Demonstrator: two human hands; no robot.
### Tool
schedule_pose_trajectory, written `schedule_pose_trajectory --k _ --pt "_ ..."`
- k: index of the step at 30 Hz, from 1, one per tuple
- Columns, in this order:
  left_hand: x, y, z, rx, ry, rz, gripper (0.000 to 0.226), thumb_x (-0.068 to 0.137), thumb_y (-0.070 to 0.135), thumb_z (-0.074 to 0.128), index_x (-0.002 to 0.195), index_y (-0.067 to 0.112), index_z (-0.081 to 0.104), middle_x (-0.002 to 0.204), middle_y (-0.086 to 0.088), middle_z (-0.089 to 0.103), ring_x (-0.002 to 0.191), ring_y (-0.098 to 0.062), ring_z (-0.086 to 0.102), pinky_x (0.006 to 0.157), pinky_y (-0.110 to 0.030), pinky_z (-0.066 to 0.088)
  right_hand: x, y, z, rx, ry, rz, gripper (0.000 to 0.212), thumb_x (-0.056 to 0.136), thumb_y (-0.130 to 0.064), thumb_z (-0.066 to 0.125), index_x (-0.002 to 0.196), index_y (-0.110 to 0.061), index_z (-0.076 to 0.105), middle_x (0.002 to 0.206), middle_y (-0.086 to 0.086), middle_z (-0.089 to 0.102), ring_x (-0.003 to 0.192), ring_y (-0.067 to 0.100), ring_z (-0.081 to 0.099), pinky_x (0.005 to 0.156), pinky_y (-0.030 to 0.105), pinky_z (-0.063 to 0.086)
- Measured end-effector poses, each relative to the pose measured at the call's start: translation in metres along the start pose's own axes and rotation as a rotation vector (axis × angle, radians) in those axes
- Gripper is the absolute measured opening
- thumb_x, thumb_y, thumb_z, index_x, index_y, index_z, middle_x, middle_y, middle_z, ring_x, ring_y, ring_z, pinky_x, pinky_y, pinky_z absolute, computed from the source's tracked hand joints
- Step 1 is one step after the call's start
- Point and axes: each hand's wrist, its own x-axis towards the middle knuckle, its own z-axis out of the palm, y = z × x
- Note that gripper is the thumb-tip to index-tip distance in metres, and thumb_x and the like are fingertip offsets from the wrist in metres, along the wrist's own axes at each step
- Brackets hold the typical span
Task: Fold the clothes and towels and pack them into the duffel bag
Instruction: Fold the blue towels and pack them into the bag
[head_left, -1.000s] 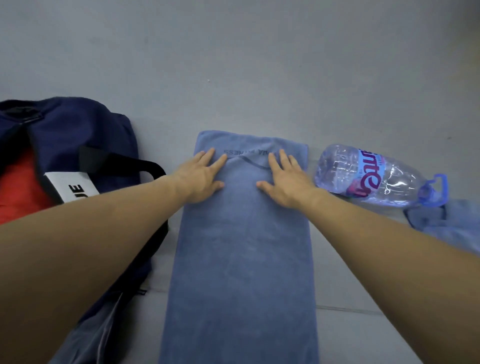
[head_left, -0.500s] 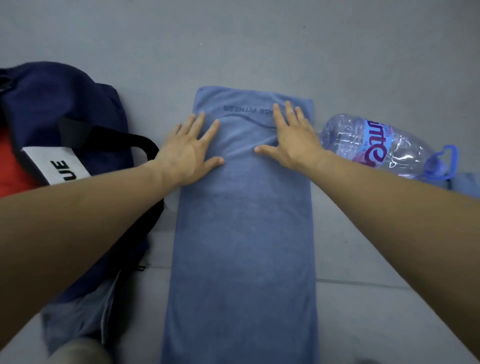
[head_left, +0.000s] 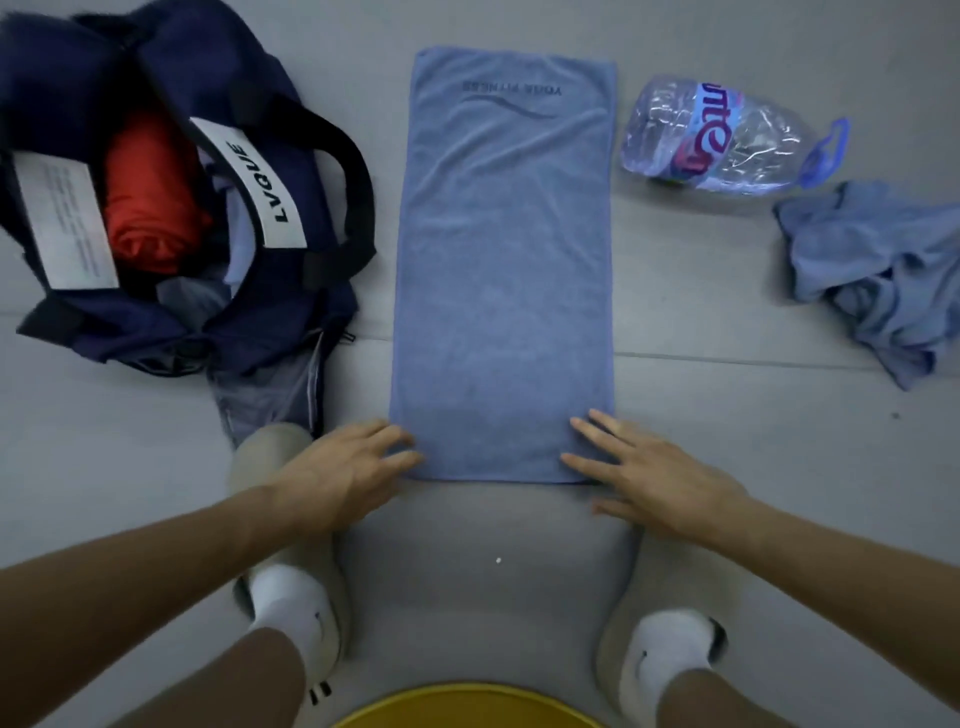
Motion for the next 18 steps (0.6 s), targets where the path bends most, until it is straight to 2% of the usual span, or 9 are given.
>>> schedule_pose_trajectory --k 3,5,8,10,13,15,16,18 --pt "-0.006 0.011 0.022 -0.051 -0.076 -0.103 0.048 0.074 0.04 0.077 0.115 0.025 0.056 0.118 0.0 0.056 0.097 -0.024 0.06 0.081 -0.036 0.054 -0.008 -0.012 0.017 0.055 0.016 0.129 0.083 0.063 -0.042 0.091 0.138 -0.022 0.06 0.151 0.016 0.046 0.135 0.035 0.049 0.105 0.045 0.043" --pt "-0.007 0.006 0.029 -0.026 -0.057 -0.138 0.051 0.07 0.038 0.08 0.114 0.024 0.057 0.117 -0.002 0.057 0.097 -0.025 0.06 0.08 -0.038 0.055 -0.007 -0.015 0.024 0.106 0.106 0.204 0.075 0.064 -0.029 0.092 0.132 -0.019 0.064 0.146 0.018 0.051 0.131 0.036 0.054 0.103 0.046 0.046" --pt "-0.003 -0.014 0.037 0.049 0.018 -0.121 0.033 0.08 0.037 0.064 0.11 0.024 0.058 0.11 -0.002 0.059 0.091 -0.027 0.061 0.074 -0.04 0.054 0.001 -0.011 0.033 0.114 0.237 0.174 0.04 0.066 -0.019 0.087 0.103 -0.02 0.074 0.131 0.016 0.064 0.12 0.036 0.063 0.089 0.046 0.056" --pt "0.005 -0.024 0.039 0.072 0.054 -0.084 0.022 0.084 0.037 0.057 0.102 0.024 0.06 0.102 0.0 0.06 0.084 -0.025 0.06 0.068 -0.039 0.052 0.008 -0.002 0.034 0.107 0.349 0.155 0.013 0.081 -0.024 0.068 0.091 -0.022 0.075 0.121 0.012 0.07 0.113 0.031 0.067 0.084 0.043 0.06" --pt "0.017 -0.025 0.034 0.062 0.158 -0.062 0.016 0.087 0.033 0.052 0.094 0.024 0.063 0.093 0.003 0.061 0.076 -0.022 0.058 0.064 -0.034 0.05 0.013 0.006 0.023 0.2 0.412 0.181 0.032 0.097 -0.04 0.046 0.094 -0.027 0.076 0.11 -0.005 0.074 0.111 0.019 0.069 0.081 0.032 0.06" --pt "0.019 -0.023 0.028 0.012 0.214 -0.073 0.021 0.093 0.035 0.051 0.093 0.022 0.067 0.09 0.003 0.064 0.074 -0.022 0.06 0.065 -0.034 0.052 0.012 0.01 0.014 0.238 0.385 0.169 0.046 0.103 -0.052 0.033 0.1 -0.032 0.074 0.106 -0.015 0.074 0.114 0.012 0.066 0.079 0.027 0.06" --pt "0.019 -0.023 0.024 -0.012 0.233 -0.075 0.024 0.095 0.036 0.051 0.092 0.022 0.07 0.09 0.004 0.066 0.073 -0.021 0.061 0.065 -0.033 0.054 0.01 0.011 0.011 0.256 0.363 0.157 0.049 0.103 -0.055 0.03 0.101 -0.033 0.074 0.106 -0.018 0.073 0.114 0.01 0.066 0.078 0.027 0.06" --pt "0.014 -0.024 0.018 -0.051 0.266 -0.081 0.032 0.098 0.042 0.048 0.093 0.024 0.074 0.089 0.006 0.07 0.072 -0.02 0.064 0.063 -0.029 0.055 0.005 0.012 0.007 0.289 0.305 0.137 0.042 0.1 -0.053 0.037 0.103 -0.035 0.074 0.106 -0.021 0.073 0.114 0.008 0.065 0.078 0.029 0.061"
